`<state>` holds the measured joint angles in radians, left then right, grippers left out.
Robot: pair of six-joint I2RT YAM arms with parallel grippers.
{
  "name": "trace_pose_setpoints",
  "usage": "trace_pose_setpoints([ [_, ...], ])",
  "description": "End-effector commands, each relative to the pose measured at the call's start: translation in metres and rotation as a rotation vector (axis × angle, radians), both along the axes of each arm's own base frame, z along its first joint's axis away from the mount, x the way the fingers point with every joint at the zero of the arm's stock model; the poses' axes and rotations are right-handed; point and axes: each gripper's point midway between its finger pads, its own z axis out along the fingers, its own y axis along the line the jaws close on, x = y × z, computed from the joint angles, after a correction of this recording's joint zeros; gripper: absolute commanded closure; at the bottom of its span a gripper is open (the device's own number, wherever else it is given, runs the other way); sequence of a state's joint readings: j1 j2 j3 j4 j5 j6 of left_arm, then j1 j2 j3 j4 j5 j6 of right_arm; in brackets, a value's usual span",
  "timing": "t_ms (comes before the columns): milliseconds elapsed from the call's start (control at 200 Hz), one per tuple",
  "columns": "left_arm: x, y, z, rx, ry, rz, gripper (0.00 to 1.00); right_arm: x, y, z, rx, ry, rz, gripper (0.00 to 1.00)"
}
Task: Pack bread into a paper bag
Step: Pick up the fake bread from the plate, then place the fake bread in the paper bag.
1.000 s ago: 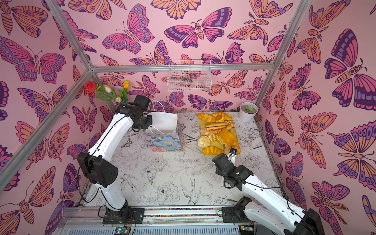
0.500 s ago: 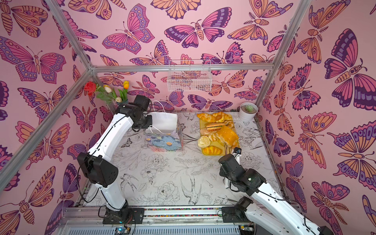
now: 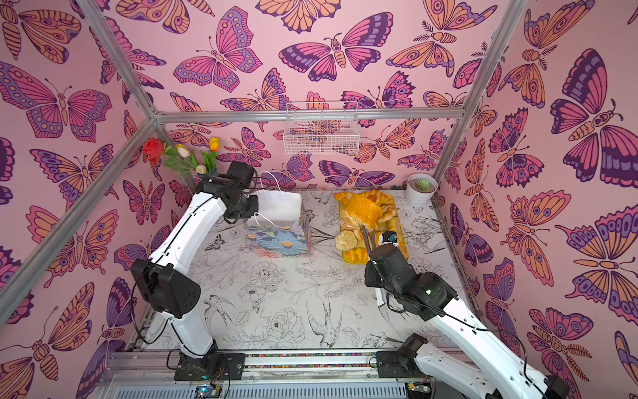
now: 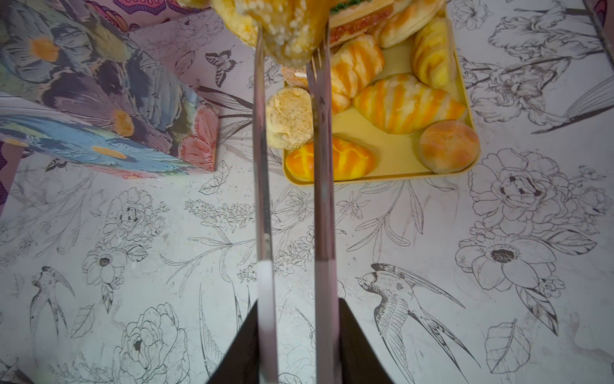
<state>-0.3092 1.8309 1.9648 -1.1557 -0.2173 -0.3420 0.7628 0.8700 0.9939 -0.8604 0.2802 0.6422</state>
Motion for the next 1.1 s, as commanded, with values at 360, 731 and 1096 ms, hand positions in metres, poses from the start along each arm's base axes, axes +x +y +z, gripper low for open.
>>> trace_pose_setpoints([
  [360, -0.005, -0.001, 0.013, -0.007, -0.019, -0.009, 0.92, 0.017, 0.078, 0.091, 0.157, -0.167, 0.225, 0.71],
  [731, -0.008, 0.001, 0.029, -0.011, -0.057, -0.007, 0.89, 0.014, 0.151, 0.109, 0.197, -0.179, 0.386, 0.71],
  [1096, -0.009, -0.007, 0.039, -0.067, -0.079, -0.023, 0.84, 0.010, 0.170, 0.104, 0.197, -0.171, 0.412, 0.70],
])
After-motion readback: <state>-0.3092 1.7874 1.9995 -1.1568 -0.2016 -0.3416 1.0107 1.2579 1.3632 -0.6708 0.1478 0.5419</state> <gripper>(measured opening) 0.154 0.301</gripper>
